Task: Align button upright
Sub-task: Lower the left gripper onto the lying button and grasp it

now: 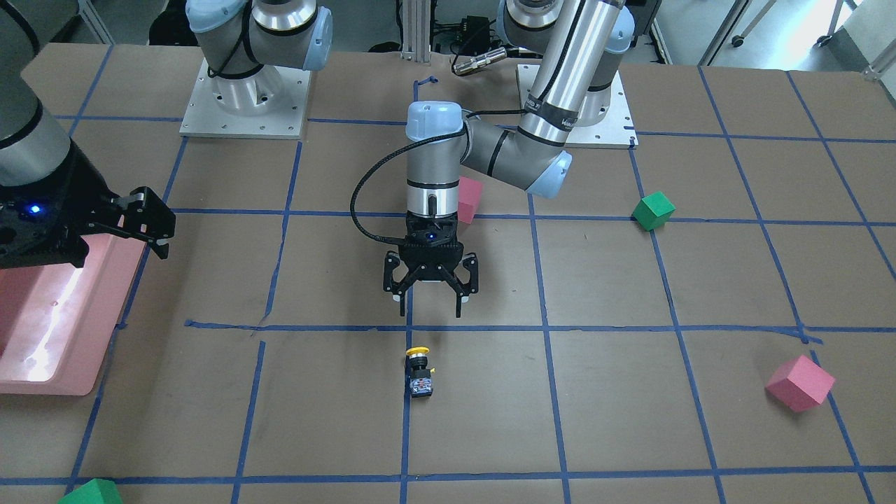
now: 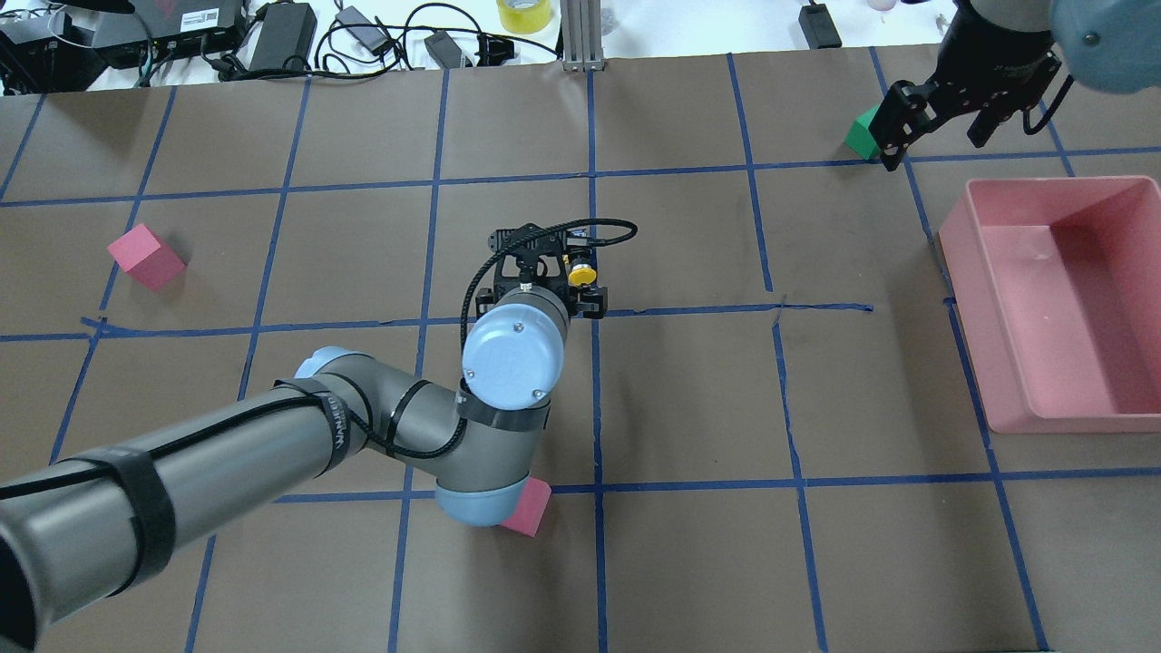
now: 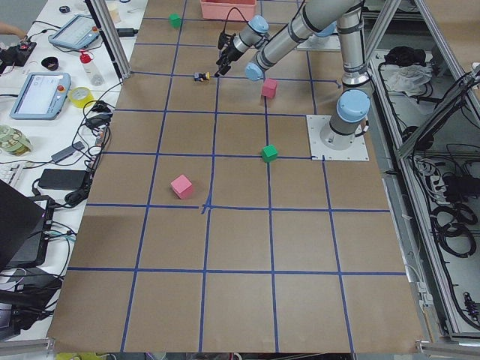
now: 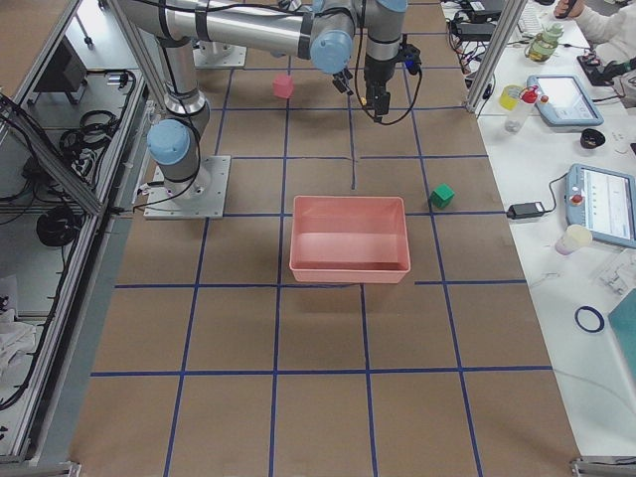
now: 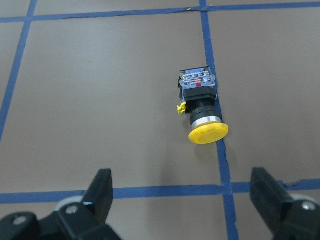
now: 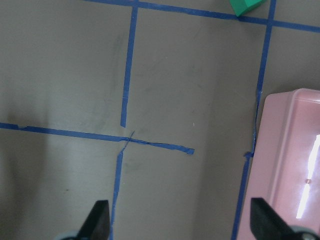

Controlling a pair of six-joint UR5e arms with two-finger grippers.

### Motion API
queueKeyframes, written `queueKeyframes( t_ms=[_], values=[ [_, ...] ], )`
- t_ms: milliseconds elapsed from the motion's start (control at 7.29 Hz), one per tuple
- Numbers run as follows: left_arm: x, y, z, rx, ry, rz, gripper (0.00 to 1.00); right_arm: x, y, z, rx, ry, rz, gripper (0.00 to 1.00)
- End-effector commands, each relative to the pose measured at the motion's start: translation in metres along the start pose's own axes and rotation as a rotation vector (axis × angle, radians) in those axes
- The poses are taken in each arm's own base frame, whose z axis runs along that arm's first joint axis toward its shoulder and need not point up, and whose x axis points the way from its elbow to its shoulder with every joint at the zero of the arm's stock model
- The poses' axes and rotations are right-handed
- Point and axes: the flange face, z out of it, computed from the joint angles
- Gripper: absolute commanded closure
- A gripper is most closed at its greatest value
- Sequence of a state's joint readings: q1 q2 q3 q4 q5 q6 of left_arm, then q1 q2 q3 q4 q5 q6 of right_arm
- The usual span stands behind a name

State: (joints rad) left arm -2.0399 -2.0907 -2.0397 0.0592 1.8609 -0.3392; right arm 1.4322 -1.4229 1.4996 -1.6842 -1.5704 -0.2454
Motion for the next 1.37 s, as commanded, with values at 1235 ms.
queueKeyframes(
  t_ms=[1235],
  values=[
    [0.018,0.016,0.064,0.097,0.024,-0.028,0.13,-0.086,0.033,-0.009,-0.042,-0.003,-0.018,0.00]
  ],
)
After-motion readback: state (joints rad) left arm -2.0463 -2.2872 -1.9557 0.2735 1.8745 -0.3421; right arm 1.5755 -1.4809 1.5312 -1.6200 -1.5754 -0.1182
